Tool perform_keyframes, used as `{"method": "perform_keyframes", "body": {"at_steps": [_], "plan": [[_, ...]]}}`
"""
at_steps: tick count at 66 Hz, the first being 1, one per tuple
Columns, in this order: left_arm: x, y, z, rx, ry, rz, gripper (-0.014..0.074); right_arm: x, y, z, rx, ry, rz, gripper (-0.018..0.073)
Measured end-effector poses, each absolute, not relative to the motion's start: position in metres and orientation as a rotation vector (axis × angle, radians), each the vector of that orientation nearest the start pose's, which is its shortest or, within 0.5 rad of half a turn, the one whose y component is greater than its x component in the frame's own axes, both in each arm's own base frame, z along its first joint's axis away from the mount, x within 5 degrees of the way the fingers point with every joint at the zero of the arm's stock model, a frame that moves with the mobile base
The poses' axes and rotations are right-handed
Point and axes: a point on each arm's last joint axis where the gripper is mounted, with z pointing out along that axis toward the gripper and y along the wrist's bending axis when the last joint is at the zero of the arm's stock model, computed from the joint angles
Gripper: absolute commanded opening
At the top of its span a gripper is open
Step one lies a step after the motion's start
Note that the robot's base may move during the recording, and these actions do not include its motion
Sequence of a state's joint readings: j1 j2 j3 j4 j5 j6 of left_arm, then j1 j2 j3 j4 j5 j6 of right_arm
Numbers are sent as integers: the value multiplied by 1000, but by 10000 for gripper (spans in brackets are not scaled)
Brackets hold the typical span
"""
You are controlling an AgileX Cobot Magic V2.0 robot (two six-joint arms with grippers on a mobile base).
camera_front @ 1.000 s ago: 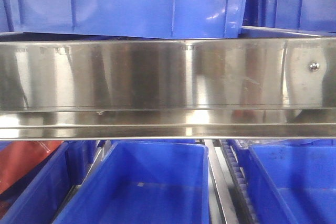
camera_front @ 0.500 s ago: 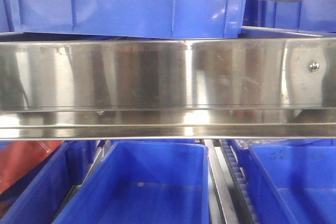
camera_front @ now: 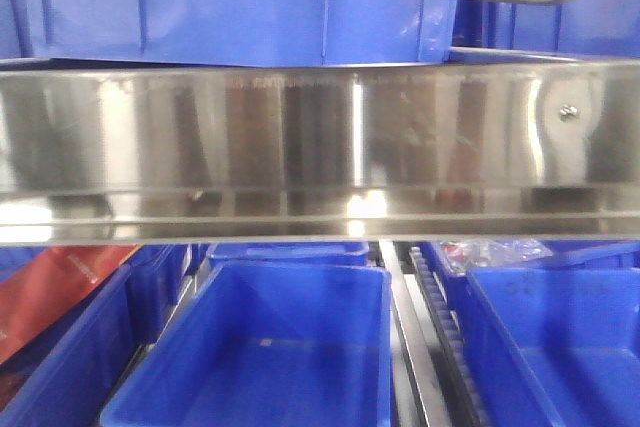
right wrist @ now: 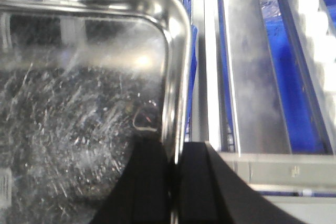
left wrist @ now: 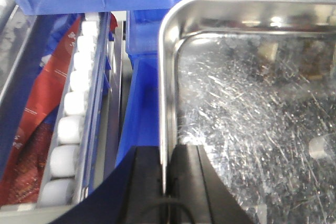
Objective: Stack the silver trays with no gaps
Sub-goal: 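Drive the base away from the shelf holding the tray in both grippers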
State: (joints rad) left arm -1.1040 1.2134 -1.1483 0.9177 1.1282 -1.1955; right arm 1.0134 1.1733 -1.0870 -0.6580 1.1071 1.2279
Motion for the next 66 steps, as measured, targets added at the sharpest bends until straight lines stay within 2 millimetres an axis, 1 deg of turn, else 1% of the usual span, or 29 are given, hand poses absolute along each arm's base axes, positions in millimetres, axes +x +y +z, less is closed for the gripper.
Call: {"method": "perform_keyframes", "body": {"at_steps": [20, 66], "plan": [[163, -174, 384, 154, 2081, -4, -16, 158, 159, 357, 61, 2355, 161, -15], [164, -174, 385, 159, 2069, -1, -16, 158, 159, 357, 63, 2353, 168, -15]]}}
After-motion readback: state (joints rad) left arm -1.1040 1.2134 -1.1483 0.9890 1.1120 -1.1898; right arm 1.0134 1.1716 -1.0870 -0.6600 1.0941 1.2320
